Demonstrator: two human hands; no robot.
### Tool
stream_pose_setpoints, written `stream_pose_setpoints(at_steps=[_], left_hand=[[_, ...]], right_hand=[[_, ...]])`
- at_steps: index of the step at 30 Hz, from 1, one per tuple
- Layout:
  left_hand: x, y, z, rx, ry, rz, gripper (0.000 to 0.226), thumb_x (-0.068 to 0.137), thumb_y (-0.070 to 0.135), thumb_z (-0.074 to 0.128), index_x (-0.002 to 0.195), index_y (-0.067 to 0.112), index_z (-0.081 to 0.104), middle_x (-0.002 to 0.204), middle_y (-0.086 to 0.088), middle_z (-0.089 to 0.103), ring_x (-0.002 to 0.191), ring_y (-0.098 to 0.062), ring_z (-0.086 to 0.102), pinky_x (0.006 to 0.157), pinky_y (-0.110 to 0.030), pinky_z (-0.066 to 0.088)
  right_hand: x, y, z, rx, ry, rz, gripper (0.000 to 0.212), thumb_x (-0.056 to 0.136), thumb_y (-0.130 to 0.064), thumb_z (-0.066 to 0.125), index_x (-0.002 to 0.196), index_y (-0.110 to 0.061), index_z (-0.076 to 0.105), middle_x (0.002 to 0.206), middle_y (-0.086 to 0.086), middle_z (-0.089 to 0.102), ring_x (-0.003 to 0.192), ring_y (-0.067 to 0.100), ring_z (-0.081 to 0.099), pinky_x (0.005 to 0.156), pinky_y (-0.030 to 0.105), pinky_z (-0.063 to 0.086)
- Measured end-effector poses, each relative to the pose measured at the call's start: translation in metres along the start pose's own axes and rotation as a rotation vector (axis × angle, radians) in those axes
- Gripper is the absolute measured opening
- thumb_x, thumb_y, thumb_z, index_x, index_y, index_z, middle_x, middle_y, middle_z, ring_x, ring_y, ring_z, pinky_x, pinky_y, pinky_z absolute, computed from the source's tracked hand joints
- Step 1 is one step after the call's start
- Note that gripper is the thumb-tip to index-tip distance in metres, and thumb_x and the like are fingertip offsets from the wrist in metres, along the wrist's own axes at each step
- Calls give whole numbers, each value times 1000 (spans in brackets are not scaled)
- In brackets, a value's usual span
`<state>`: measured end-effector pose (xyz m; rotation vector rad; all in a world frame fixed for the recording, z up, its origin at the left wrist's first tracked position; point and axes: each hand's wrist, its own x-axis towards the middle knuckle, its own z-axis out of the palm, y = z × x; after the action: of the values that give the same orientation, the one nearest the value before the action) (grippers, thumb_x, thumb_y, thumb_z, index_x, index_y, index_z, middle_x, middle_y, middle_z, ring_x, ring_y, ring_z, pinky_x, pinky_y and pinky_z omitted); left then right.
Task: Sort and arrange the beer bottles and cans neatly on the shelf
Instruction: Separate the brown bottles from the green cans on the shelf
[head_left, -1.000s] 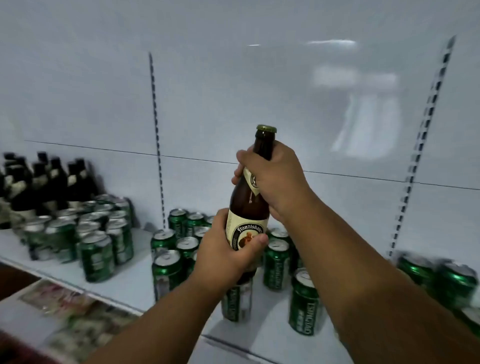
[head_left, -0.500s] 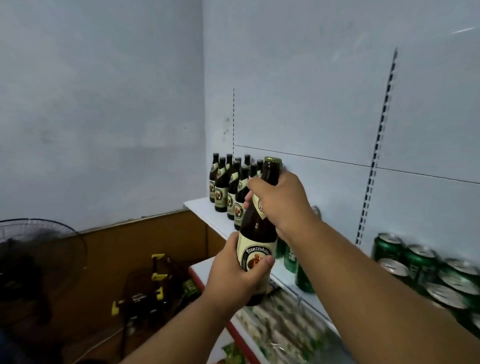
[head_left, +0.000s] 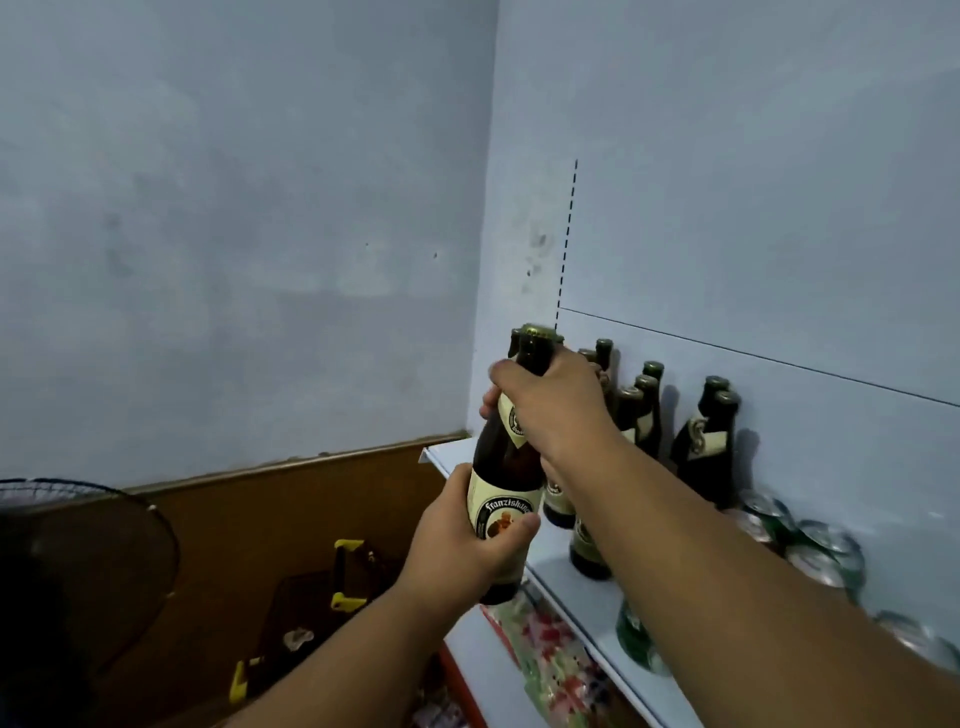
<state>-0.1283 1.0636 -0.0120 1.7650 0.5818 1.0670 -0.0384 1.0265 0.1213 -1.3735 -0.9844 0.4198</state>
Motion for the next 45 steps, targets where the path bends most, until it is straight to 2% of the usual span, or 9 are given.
stream_pose_setpoints(at_steps=[7, 11, 15, 23, 26, 29, 33, 40, 45], left_hand=[[104, -69, -58, -36, 60, 22, 42, 77, 53, 73, 112, 40, 53, 97, 17, 70, 91, 1, 66, 71, -21, 55], [181, -104, -87, -78, -28, 43, 29, 83, 43, 72, 105, 42, 53, 95, 16, 69, 88, 7, 64, 68, -15, 52], [253, -127, -101, -104, -118, 51, 26, 84, 41, 71, 102, 41, 53, 94, 13, 69, 87, 8, 64, 64, -13, 52], [343, -171, -82, -124, -173, 79, 30, 80, 46, 74, 102, 37, 55, 87, 13, 71, 80, 0, 67, 70, -30, 60], [362, -184, -71, -159, -174, 72, 43, 72, 60, 72, 105, 36, 56, 88, 11, 72, 82, -4, 69, 72, -37, 61], [386, -188, -65, -162, -215, 62, 47, 70, 65, 72, 104, 38, 54, 90, 11, 71, 84, -7, 69, 70, -28, 60], [418, -199, -49, -176, -331, 75, 34, 78, 51, 69, 105, 42, 49, 98, 15, 68, 89, -3, 67, 67, -16, 53], [468, -218, -6, -250, -603, 78, 50, 74, 59, 64, 116, 33, 54, 101, 10, 72, 94, -7, 69, 77, -27, 58], [488, -232, 19, -294, -737, 97, 37, 83, 49, 68, 114, 34, 57, 103, 9, 73, 95, -7, 70, 83, -38, 59]], right_hand=[[102, 38, 85, -46, 5, -34, 20, 86, -27, 69, 89, -7, 66, 71, 7, 72, 71, 23, 74, 78, 44, 61], [166, 46, 121, -103, 38, -43, 30, 89, -35, 69, 97, -6, 65, 82, 12, 74, 73, 22, 73, 74, 35, 60], [230, 55, 138, -145, 54, 51, 34, 93, -39, 63, 105, -7, 63, 87, 11, 75, 82, 26, 73, 83, 40, 59], [312, 76, 121, -348, 85, 120, 28, 85, -41, 68, 93, -15, 65, 95, 9, 74, 92, 26, 71, 95, 49, 53], [335, 71, 111, -423, 123, 117, 22, 88, -29, 70, 93, -9, 64, 95, 14, 72, 86, 26, 68, 86, 42, 57], [355, 60, 100, -554, 139, 87, 26, 87, -26, 72, 103, -10, 60, 100, 18, 71, 75, 23, 62, 66, 34, 50], [381, 59, 90, -775, 112, 60, 20, 87, -22, 72, 101, -14, 59, 92, 15, 72, 78, 33, 70, 73, 45, 58], [418, 68, 61, -935, 225, 203, 20, 87, -14, 72, 97, 1, 64, 87, 17, 74, 79, 35, 73, 75, 51, 60], [435, 80, 46, -995, 274, 314, 20, 85, -15, 74, 95, 1, 65, 88, 18, 74, 77, 33, 74, 76, 50, 60]])
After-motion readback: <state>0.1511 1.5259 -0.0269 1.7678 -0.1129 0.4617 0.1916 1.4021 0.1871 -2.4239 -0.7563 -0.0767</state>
